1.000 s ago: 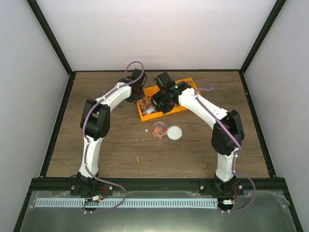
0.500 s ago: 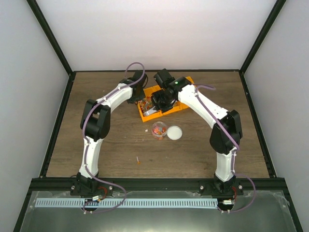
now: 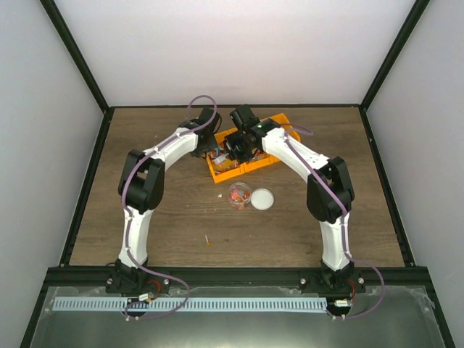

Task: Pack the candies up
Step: Scoop the fake candies from the storage box.

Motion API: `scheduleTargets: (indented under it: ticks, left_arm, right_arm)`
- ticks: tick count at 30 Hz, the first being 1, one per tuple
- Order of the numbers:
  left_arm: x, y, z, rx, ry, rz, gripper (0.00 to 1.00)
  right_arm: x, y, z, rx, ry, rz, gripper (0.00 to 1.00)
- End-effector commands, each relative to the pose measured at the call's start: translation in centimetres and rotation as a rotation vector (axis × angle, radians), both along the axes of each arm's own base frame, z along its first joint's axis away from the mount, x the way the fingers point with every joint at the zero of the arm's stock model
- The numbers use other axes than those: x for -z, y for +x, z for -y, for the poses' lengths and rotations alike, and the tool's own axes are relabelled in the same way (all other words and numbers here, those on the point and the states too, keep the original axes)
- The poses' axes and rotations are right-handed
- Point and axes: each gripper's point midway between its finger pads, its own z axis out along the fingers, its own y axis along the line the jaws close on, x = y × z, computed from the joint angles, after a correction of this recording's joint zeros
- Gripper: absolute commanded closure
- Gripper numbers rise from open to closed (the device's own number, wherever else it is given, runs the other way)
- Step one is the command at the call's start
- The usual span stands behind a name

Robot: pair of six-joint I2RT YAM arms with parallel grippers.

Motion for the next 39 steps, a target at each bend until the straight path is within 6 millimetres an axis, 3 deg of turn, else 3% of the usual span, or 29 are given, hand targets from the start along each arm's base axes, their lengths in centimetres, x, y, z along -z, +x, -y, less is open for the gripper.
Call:
scheduleTargets:
  ticks: [1,8,12,16,20,27,31,34,39]
  left_arm:
    - [1.1,-1.0,0.5,0.012,-0.016,-0.037,0.96]
    - [1.5,-1.0,0.6,0.009,-0.020,-0.041,0.96]
    - [1.7,-1.0,0.7,0.011,-0.026,-0.047,0.96]
    - [1.8,-1.1,0.7,0.018,-0.027,-0.047,0.96]
    - [2.2,-1.1,0.8,0.055,-0.015,-0.044,0.96]
    - [3.7,-1.4,0.4,0.115,0.001,-0.040,0.96]
    - [3.4,-1.1,0.6,0.134,-0.003,-0.031,0.96]
    - [2.7,-0.8,0.6,0.138,-0.001,-0.016,0.96]
    - [2.3,-0.5,0.6,0.129,0.005,-0.021,0.96]
  right_arm:
    - [1.8,-1.6,0.3,-0.029,-0.026,-0.067,0.99]
    - [0.7,-6.6,1.6,-0.043,-0.052,-0.096,0.99]
    - [1.4,-7.3,2.1,-0.018,-0.044,-0.084,0.99]
    - [3.7,-5.3,2.3,-0.005,-0.038,-0.070,0.99]
    - [6.2,-0.9,2.4,-0.002,0.007,0.010,0.99]
    - [7.0,3.1,1.8,-0.067,0.090,0.222,0.99]
    - [6.1,3.2,1.1,-0.124,0.201,0.394,0.99]
    - [3.9,2.4,0.8,-0.150,0.326,0.577,0.99]
    - [1.8,0.9,0.3,-0.216,0.428,0.670,0.99]
